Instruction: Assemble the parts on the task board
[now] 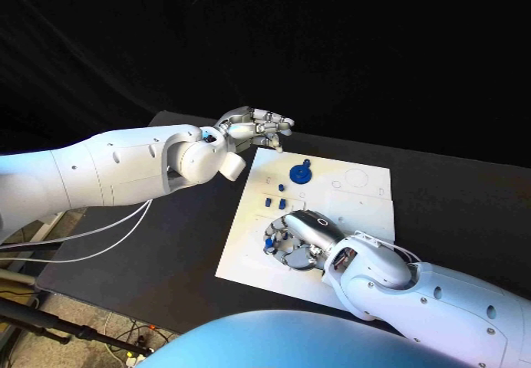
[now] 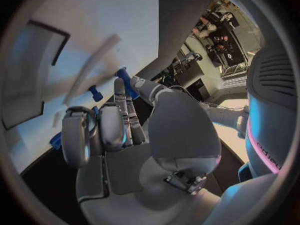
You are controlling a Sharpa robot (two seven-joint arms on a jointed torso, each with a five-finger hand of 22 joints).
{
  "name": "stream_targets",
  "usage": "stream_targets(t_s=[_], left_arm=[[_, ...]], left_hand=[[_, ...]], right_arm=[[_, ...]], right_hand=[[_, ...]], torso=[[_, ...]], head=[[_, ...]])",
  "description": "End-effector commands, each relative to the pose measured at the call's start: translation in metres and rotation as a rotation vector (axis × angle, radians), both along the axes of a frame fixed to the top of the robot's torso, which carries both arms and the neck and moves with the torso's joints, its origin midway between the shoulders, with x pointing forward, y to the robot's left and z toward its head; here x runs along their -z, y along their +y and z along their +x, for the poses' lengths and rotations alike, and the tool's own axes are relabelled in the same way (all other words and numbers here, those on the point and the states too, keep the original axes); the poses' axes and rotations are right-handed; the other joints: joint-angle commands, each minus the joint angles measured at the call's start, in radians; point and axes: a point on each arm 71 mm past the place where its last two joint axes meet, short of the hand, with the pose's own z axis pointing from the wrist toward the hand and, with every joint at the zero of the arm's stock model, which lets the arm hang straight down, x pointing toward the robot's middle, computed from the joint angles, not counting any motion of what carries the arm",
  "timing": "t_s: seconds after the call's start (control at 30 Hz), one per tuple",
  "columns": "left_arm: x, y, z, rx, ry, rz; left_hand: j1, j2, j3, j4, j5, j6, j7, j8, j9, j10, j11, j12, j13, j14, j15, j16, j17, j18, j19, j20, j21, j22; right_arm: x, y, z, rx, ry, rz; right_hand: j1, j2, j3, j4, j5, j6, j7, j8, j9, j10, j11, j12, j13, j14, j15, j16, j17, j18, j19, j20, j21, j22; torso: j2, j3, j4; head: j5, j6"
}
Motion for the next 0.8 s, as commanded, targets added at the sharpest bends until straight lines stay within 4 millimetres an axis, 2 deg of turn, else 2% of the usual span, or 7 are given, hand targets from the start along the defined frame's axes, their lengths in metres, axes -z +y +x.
stream_targets(t_s=[0.03, 0.3, 0.8], left_arm=[[-0.0011, -0.0020, -0.0006, 0.016, -0.001, -0.014], [-0.0011, -0.0009, -0.0008, 0.014, 0.000, -0.013], [-0.0011, -0.0013, -0.0010, 0.017, 0.002, -0.012]], left_hand=[[0.001, 0.007, -0.004, -0.001, 0.000, -0.006, 0.001, -0.006, -0.002, -0.005, 0.001, 0.005, 0.002, -0.001, 0.003, -0.003, -0.001, 0.012, 0.005, 0.000, -0.006, -0.001], [0.001, 0.007, -0.004, -0.001, 0.000, -0.006, 0.001, -0.006, -0.002, -0.005, 0.001, 0.005, 0.002, -0.001, 0.003, -0.003, -0.001, 0.012, 0.005, 0.000, -0.006, -0.001], [0.000, 0.007, -0.005, 0.000, 0.000, -0.007, 0.001, -0.007, -0.002, -0.008, 0.002, 0.005, 0.002, -0.001, 0.004, -0.003, -0.001, 0.012, 0.005, 0.000, -0.007, -0.002]], right_arm=[[0.0030, 0.0006, -0.0033, -0.011, 0.005, -0.019], [0.0014, 0.0018, -0.0063, -0.014, 0.005, -0.003], [0.0086, 0.0003, -0.0036, 0.000, 0.016, -0.092]], right_hand=[[0.004, 0.010, 0.000, 0.000, 0.004, 0.007, 0.002, 0.001, 0.002, 0.007, -0.001, -0.005, 0.002, 0.015, -0.009, 0.005, 0.000, -0.013, 0.026, -0.006, 0.001, 0.183], [0.004, 0.010, 0.000, -0.001, 0.004, 0.007, 0.002, 0.001, 0.003, 0.007, -0.001, -0.005, 0.002, 0.015, -0.009, 0.006, 0.002, -0.013, 0.026, -0.006, 0.002, 0.184], [0.005, 0.008, -0.006, -0.006, 0.002, 0.001, 0.001, 0.001, 0.004, 0.029, -0.005, 0.009, 0.018, 0.015, -0.012, 0.007, 0.000, -0.013, 0.025, -0.008, -0.001, 0.183]], torso=[[0.000, 0.0008, 0.0001], [0.000, 0.0005, -0.0009], [0.000, 0.0007, -0.0011]], head=[[0.002, 0.000], [0.003, 0.000], [0.001, 0.000]])
